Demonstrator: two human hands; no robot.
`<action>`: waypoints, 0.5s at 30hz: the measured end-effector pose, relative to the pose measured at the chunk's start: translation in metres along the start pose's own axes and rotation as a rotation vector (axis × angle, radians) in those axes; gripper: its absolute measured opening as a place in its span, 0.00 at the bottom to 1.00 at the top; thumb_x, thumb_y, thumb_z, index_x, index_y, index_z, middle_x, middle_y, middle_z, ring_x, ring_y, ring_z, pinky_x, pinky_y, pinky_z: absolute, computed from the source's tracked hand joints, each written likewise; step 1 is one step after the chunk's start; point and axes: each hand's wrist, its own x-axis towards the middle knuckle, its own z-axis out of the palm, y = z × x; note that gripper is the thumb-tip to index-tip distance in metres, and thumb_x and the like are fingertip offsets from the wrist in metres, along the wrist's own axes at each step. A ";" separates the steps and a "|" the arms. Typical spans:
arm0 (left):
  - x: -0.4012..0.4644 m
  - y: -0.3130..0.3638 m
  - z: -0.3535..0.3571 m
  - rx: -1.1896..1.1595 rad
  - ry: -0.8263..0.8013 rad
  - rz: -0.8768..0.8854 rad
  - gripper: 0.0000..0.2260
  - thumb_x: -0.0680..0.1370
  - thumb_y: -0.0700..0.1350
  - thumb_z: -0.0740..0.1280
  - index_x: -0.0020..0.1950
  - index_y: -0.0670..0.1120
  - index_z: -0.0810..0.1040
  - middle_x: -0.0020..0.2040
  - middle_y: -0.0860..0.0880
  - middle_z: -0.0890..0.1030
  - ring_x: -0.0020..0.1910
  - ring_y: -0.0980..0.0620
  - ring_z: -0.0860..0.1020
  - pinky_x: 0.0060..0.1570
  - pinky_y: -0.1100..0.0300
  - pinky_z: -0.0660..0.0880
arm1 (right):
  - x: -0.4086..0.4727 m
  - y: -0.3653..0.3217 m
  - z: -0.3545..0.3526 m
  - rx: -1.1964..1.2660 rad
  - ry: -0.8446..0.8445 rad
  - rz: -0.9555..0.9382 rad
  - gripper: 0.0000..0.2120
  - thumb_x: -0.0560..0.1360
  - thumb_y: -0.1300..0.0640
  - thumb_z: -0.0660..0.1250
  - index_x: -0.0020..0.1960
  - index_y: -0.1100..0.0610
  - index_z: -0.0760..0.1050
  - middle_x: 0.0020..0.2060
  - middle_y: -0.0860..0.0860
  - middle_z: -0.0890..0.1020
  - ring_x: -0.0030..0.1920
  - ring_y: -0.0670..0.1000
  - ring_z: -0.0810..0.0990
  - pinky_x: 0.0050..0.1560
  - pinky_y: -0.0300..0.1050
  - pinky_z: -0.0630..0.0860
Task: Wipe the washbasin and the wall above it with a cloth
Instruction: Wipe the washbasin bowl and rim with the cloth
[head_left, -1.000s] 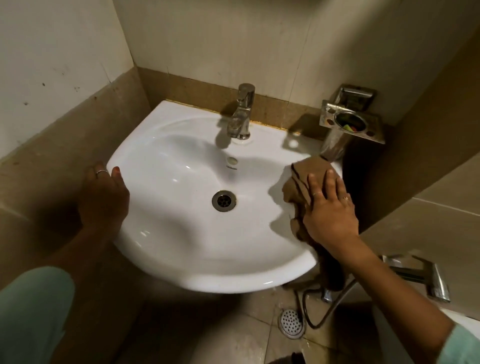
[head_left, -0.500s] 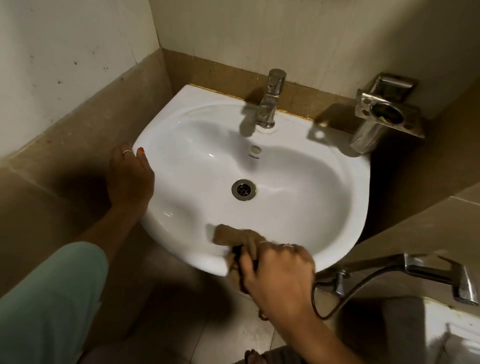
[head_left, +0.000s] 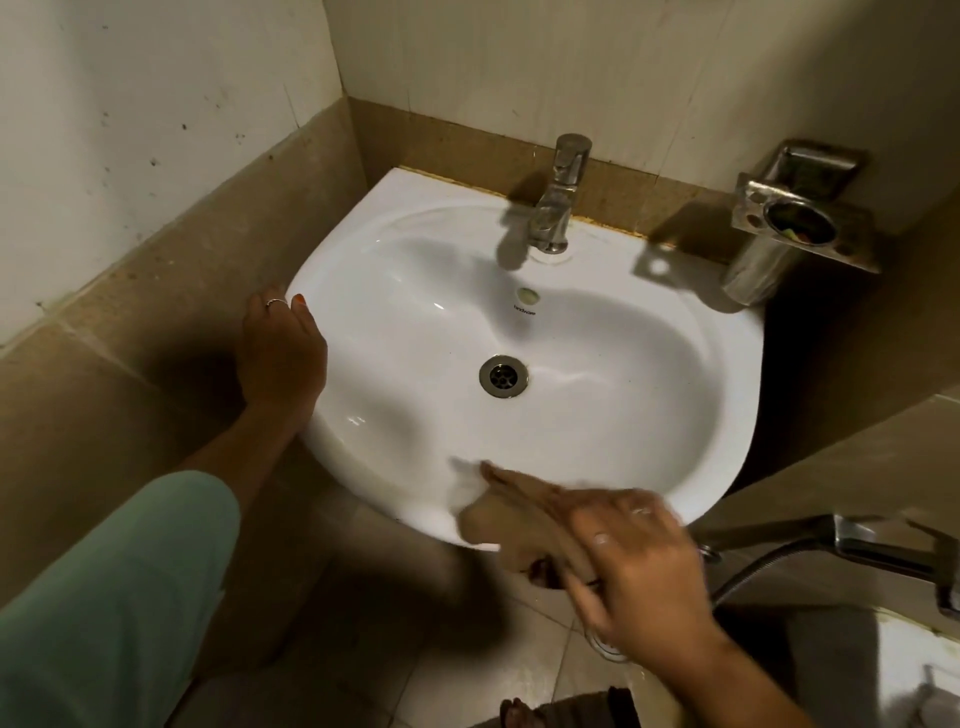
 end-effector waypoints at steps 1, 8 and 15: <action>0.000 0.001 -0.001 -0.008 -0.003 -0.010 0.19 0.81 0.44 0.51 0.54 0.29 0.73 0.52 0.31 0.76 0.52 0.34 0.73 0.54 0.47 0.67 | -0.003 0.023 -0.009 -0.002 0.026 0.019 0.16 0.70 0.50 0.62 0.54 0.54 0.76 0.46 0.52 0.84 0.47 0.51 0.79 0.54 0.46 0.68; -0.001 0.006 -0.006 -0.067 -0.021 -0.037 0.18 0.81 0.44 0.51 0.57 0.33 0.74 0.53 0.34 0.77 0.53 0.37 0.75 0.54 0.49 0.70 | 0.018 0.071 -0.032 -0.014 -0.145 0.193 0.17 0.73 0.46 0.57 0.40 0.54 0.81 0.30 0.48 0.80 0.33 0.49 0.78 0.48 0.39 0.66; -0.001 0.007 -0.007 -0.100 -0.076 -0.063 0.20 0.81 0.46 0.50 0.66 0.38 0.71 0.63 0.40 0.76 0.62 0.43 0.74 0.61 0.53 0.68 | 0.052 -0.006 -0.024 0.194 -0.659 0.154 0.14 0.78 0.37 0.53 0.35 0.37 0.65 0.29 0.40 0.72 0.32 0.39 0.72 0.34 0.33 0.64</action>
